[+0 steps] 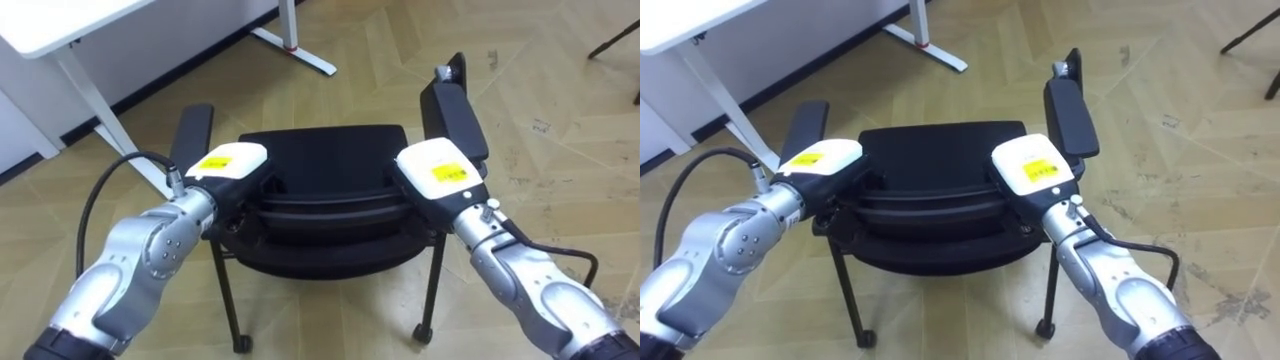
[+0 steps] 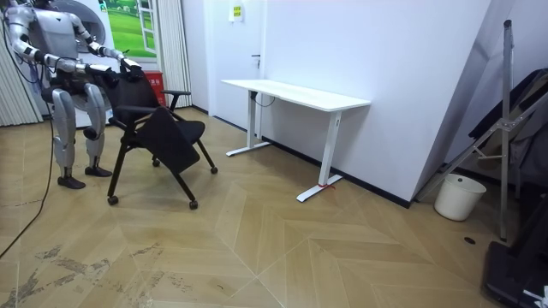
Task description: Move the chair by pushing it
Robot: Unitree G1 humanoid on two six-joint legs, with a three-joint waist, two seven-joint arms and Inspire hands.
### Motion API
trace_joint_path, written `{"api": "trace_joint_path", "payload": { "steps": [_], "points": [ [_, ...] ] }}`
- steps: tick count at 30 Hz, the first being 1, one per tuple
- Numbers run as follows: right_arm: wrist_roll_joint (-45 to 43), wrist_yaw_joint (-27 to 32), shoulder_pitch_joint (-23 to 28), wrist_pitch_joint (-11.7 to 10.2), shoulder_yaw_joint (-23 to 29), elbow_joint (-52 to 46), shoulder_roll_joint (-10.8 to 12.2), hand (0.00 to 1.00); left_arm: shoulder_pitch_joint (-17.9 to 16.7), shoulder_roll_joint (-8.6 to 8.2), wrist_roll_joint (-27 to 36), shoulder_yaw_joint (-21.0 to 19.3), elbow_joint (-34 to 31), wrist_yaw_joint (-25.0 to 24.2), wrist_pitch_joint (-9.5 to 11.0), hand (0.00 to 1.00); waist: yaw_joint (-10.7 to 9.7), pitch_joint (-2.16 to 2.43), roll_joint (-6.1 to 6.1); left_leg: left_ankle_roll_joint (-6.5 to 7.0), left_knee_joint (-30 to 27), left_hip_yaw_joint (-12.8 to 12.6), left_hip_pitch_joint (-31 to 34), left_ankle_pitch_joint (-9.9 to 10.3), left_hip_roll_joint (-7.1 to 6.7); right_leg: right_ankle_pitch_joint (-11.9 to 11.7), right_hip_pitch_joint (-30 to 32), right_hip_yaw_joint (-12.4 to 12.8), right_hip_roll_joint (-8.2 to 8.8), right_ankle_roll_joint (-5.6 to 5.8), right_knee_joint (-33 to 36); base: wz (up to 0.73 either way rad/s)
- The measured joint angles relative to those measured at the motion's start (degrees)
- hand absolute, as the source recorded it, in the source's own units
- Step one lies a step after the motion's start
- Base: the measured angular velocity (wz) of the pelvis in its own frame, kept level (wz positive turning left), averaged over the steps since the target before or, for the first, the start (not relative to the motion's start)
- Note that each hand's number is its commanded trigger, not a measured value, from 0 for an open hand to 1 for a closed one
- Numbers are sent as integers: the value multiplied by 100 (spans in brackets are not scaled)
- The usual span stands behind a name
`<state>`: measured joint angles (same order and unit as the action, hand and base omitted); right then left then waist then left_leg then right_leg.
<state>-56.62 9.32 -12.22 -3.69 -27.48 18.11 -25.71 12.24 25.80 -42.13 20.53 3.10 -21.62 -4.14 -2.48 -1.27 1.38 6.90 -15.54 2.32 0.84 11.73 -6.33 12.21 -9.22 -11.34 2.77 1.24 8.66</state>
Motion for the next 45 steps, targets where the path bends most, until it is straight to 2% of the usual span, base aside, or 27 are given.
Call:
{"api": "trace_joint_path", "payload": {
  "steps": [4, 8, 11, 12, 14, 15, 16, 18, 20, 21, 22, 24, 26, 27, 30, 31, 32, 33, 34, 35, 36, 37, 38, 40, 42, 44, 45],
  "points": [
    [-5, 0, -5, 6, 3, 112, 98, 100, 0, -5, -63, -16, 3, -36, -17, 100, 10, -10, -90, -13, -48, 11, -39, 15, 22, 1, -61, -93, -10, 1, 4, 3],
    [11, 3, -41, -10, 5, 206, 123, 100, 110, -22, -84, -14, 140, -38, 59, 100, 41, -25, -105, -52, -355, 16, 90, 153, 85, 15, -80, -180, -80, -5, 14, 4],
    [26, 40, -179, -122, 26, 432, 194, 100, 251, -20, -74, -14, 333, -17, 134, 100, 51, -33, -98, -125, -727, 0, 293, 302, 157, 66, -81, -449, -147, -75, 11, 5],
    [24, 69, -205, -157, 55, 506, 229, 100, 306, -39, -65, -16, 434, 13, 178, 100, 12, -32, -98, -206, -915, -45, 408, 348, 182, 99, -91, -533, -183, -108, 14, 38],
    [14, 76, -212, -241, 143, 599, 251, 100, 392, -138, -122, -17, 568, 46, 173, 100, -44, -31, -100, -621, -1419, -520, 669, 438, 348, 254, -55, -746, -188, -164, 203, 43],
    [13, 73, -203, -282, 179, 696, 301, 100, 417, -204, -152, -15, 677, 65, 170, 100, -48, -31, -147, -1015, -1794, -868, 799, 429, 475, 432, 17, -874, -141, -184, 475, 27],
    [14, 73, -201, -299, 179, 728, 307, 100, 425, -224, -163, -12, 725, 73, 176, 100, -48, -39, -148, -1073, -2004, -987, 881, 399, 528, 516, 30, -977, -124, -209, 613, 31],
    [16, 67, -177, -341, 179, 792, 325, 100, 469, -240, -110, -10, 903, 66, 260, 100, -45, -33, -165, -1170, -2845, -1366, 1199, 296, 871, 780, 27, -1133, -164, -291, 927, 25],
    [0, 46, -129, -333, 178, 816, 359, 100, 474, -264, -104, -2, 1005, 49, 317, 100, -5, -35, -176, -958, -3349, -1417, 1427, 12, 1006, 946, 32, -1129, -133, -421, 1103, 10],
    [1, 38, -116, -330, 166, 821, 360, 100, 474, -267, -107, 8, 1039, 18, 328, 100, 43, -40, -189, -821, -3705, -1424, 1659, -316, 1086, 967, 31, -1116, -128, -448, 1170, 0],
    [-3, 38, -116, -330, 156, 822, 359, 100, 474, -267, -105, 6, 1055, 8, 333, 100, 85, -51, -223, -776, -3870, -1418, 1802, -506, 1096, 977, 16, -1091, -95, -466, 1239, -10],
    [-97, 58, -85, -330, 147, 768, 313, 100, 473, -273, 0, 6, 1132, -9, 376, 100, 147, -46, -180, -692, -3675, -1322, 2156, -456, 1095, 1041, 31, -1166, -48, -572, 1427, -3],
    [-105, 57, -45, -329, 149, 729, 285, 100, 473, -288, 64, 9, 1193, -11, 422, 100, 158, -48, -144, -695, -3025, -1315, 2275, -478, 1075, 1094, 7, -1217, -57, -584, 1447, 0],
    [-104, 57, 13, -323, 154, 655, 235, 100, 472, -284, 150, 11, 1210, -19, 454, 100, 180, -23, -102, -728, -2373, -1316, 2242, -533, 1078, 1141, 3, -1219, -66, -562, 1458, -6],
    [-108, 138, 139, -322, 168, 504, 117, 100, 472, -281, 222, 19, 1202, -58, 549, 100, 286, 11, -22, -726, -1342, -1340, 1851, -584, 1062, 1249, -78, -1124, -52, -467, 1483, -18],
    [-140, 180, 233, -274, 196, 423, 116, 100, 471, -278, 230, 27, 1202, -57, 591, 100, 302, 10, -35, -550, -1226, -1496, 1699, -677, 1054, 1296, -153, -1090, 24, -397, 1484, -19],
    [-152, 199, 267, -244, 199, 384, 115, 100, 470, -268, 262, 30, 1203, -53, 611, 100, 318, 1, -64, -519, -1202, -1592, 1635, -692, 1033, 1323, -198, -1071, 91, -349, 1492, -14],
    [-159, 220, 323, -232, 204, 315, 89, 100, 470, -211, 337, 56, 1198, -62, 662, 100, 304, 36, -113, -463, -1166, -1712, 1552, -672, 924, 1391, -225, -1055, 254, -232, 1568, -15],
    [-191, 256, 336, -231, 217, 226, 36, 100, 471, -155, 400, 77, 1138, -72, 701, 100, 282, 67, -155, -277, -1223, -1768, 1533, -569, 786, 1495, -176, -1046, 446, -84, 1800, -17],
    [-199, 272, 334, -229, 230, 186, 7, 100, 472, -152, 418, 77, 1114, -67, 710, 100, 282, 65, -148, -177, -1262, -1756, 1525, -505, 702, 1535, -131, -1054, 548, -16, 2033, -25],
    [-202, 280, 306, -220, 235, 144, -54, 100, 483, -183, 423, 80, 1112, -30, 710, 100, 271, 56, -110, -45, -1330, -1608, 1500, -420, 509, 1497, 166, -1062, 777, 28, 2841, -16],
    [-203, 278, 319, -222, 232, 151, -49, 100, 498, -183, 415, 113, 1126, -40, 696, 100, 217, 57, -111, 81, -1385, -1472, 1420, -339, 357, 1167, 489, -937, 1038, 78, 3839, 0],
    [-199, 277, 349, -225, 232, 168, -44, 100, 497, -182, 413, 145, 1133, -42, 692, 100, 167, 47, -124, 132, -1399, -1429, 1342, -287, 312, 889, 665, -808, 1132, 111, 4255, 26],
    [-160, 276, 493, -262, 236, 191, -42, 100, 493, -165, 410, 239, 1149, -73, 701, 100, 88, 9, -79, 226, -1401, -1346, 1070, -68, 246, -430, 1318, -232, 1247, 128, 5452, 17],
    [-148, 277, 497, -284, 240, 171, -38, 100, 494, -114, 439, 238, 1134, -98, 753, 100, 55, 13, -23, 289, -1417, -1301, 1039, 45, 242, -698, 1806, -86, 1284, 162, 5864, 1],
    [-147, 288, 494, -284, 246, 158, -40, 100, 495, -110, 437, 238, 1136, -19, 756, 100, -17, 5, 50, 336, -1424, -1228, 1015, 118, 245, -682, 2238, -73, 1290, 172, 6065, 18],
    [-144, 303, 493, -284, 246, 159, -40, 100, 497, -111, 437, 238, 1156, 27, 774, 100, -57, -26, 102, 354, -1415, -1174, 948, 172, 248, -650, 2423, -63, 1277, 193, 6052, 15]
  ]
}}
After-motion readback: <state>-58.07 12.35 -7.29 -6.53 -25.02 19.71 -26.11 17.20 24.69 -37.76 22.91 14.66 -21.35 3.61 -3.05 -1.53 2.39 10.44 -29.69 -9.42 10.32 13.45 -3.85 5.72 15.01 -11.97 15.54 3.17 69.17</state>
